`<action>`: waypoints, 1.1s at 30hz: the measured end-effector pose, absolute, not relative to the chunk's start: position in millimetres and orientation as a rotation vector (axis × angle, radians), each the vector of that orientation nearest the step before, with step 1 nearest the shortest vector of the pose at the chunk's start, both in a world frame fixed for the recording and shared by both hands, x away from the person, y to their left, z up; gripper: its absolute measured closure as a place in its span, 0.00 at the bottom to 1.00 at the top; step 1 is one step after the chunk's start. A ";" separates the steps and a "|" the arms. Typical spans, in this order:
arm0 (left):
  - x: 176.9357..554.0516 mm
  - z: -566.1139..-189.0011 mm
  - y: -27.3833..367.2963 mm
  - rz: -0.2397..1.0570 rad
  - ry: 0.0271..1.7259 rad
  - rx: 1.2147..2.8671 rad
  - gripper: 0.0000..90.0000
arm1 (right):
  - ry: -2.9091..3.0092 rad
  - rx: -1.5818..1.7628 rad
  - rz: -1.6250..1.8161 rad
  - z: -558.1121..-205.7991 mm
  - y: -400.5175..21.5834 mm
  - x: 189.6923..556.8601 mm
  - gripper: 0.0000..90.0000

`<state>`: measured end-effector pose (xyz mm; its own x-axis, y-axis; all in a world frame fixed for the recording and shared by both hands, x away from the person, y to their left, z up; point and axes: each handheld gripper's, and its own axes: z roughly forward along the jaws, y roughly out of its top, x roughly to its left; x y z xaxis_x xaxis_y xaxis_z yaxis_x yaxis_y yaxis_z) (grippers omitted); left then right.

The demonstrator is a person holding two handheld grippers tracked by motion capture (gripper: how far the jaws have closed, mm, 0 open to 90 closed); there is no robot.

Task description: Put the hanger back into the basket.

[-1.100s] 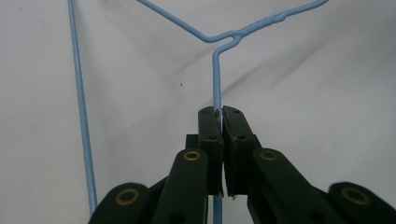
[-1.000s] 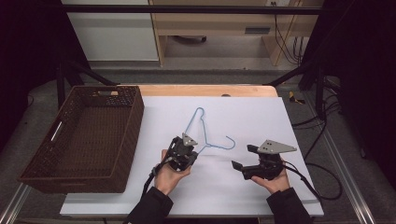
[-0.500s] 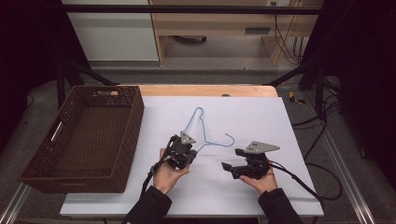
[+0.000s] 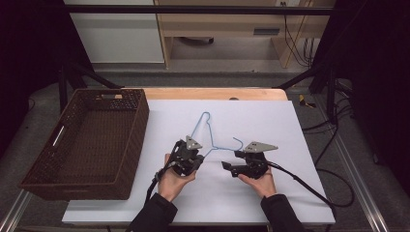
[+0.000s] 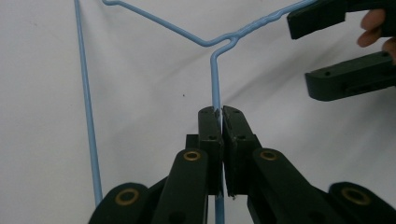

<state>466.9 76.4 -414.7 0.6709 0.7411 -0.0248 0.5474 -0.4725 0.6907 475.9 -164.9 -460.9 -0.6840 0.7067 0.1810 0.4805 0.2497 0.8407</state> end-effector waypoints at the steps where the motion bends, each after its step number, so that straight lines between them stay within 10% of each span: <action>1: 466.8 -414.8 76.6 0.363 0.987 2.198 0.97 | 2.281 1.109 1.417 -462.1 -161.3 479.9 0.34; 33: 464.0 -430.4 73.5 0.331 0.987 2.213 0.97 | 2.211 1.137 1.606 -463.8 -155.5 492.6 0.78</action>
<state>464.0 73.5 -430.4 0.6798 0.7322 -0.0420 0.5584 -0.4796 0.6769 492.6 -155.5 -463.8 -0.6906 0.6675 0.2784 0.4712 0.1234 0.8733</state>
